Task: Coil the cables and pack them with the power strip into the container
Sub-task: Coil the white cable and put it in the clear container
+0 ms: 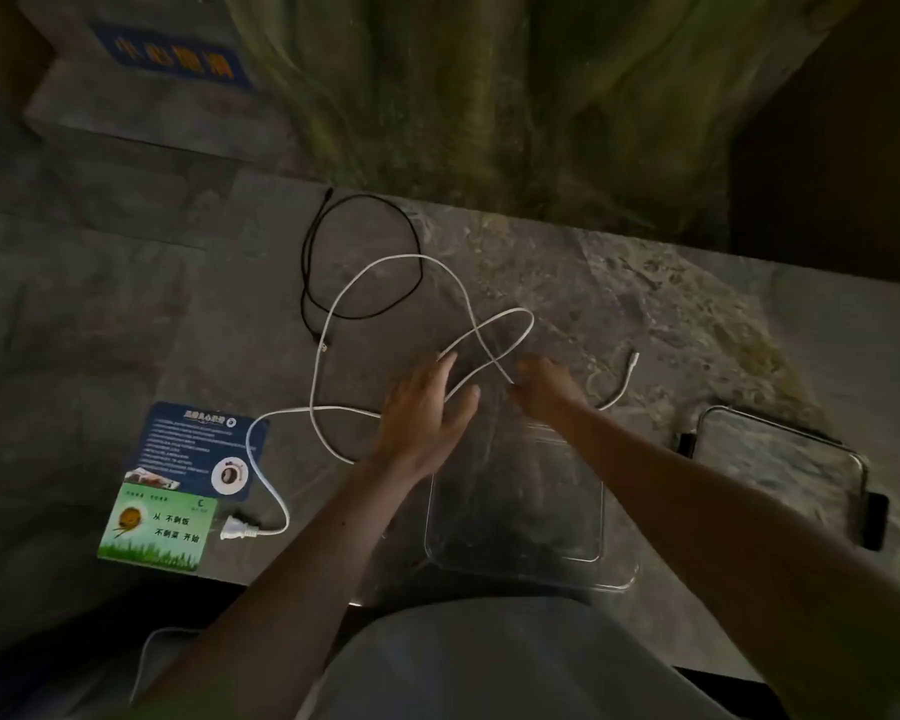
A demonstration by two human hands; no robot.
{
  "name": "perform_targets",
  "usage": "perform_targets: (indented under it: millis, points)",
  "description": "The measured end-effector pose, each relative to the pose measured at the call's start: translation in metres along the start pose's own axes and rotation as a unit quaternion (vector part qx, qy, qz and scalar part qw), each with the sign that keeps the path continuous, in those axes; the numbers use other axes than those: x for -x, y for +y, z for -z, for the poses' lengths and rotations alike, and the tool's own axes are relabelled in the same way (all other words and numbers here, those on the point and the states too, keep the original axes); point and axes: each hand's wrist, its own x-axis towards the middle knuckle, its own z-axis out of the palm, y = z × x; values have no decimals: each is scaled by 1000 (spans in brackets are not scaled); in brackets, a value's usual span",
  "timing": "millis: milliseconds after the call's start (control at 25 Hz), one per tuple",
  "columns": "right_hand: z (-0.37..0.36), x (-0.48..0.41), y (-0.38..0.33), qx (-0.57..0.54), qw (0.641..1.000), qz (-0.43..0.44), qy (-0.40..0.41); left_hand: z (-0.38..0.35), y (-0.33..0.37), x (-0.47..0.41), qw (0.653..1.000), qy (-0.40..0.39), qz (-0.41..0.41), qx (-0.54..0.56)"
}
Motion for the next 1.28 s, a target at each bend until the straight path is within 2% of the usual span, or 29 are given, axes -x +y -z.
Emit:
perform_targets:
  millis: [120,320,400,480,600,720,800,880,960,1040,1120,1200,1280]
  points:
    - [-3,-12,2,56,997,-38,-25,-10,-3,-9,999,-6,25,35]
    - [-17,-16,1,41,998,-25,-31,-21,-11,-17,994,4,71,81]
    - [-8,-10,-8,-52,999,-2,-9,-22,-12,-19,991,7,80,105]
    - [11,4,-21,-168,984,42,46,-18,-5,-21,989,4,62,137]
    - [47,41,-41,-349,927,96,96,-8,15,-21,991,-5,-31,130]
    - [77,76,-54,-549,827,87,89,0,31,-16,983,-10,-119,142]
    - [92,94,-56,-608,783,84,105,8,42,-10,970,-56,-105,213]
    - [104,106,-55,-623,767,101,111,20,55,-1,959,-86,-68,261]
    - [115,115,-51,-632,758,110,117,30,61,7,930,-132,-31,341]
    - [125,123,-46,-607,772,131,135,39,62,14,867,-215,-1,449]
    - [132,127,-43,-493,838,151,179,46,60,18,804,-282,3,523]
    - [136,130,-43,-366,888,144,239,53,58,25,761,-320,-14,565]
    - [140,131,-44,-290,896,130,311,60,58,31,730,-349,-44,586]
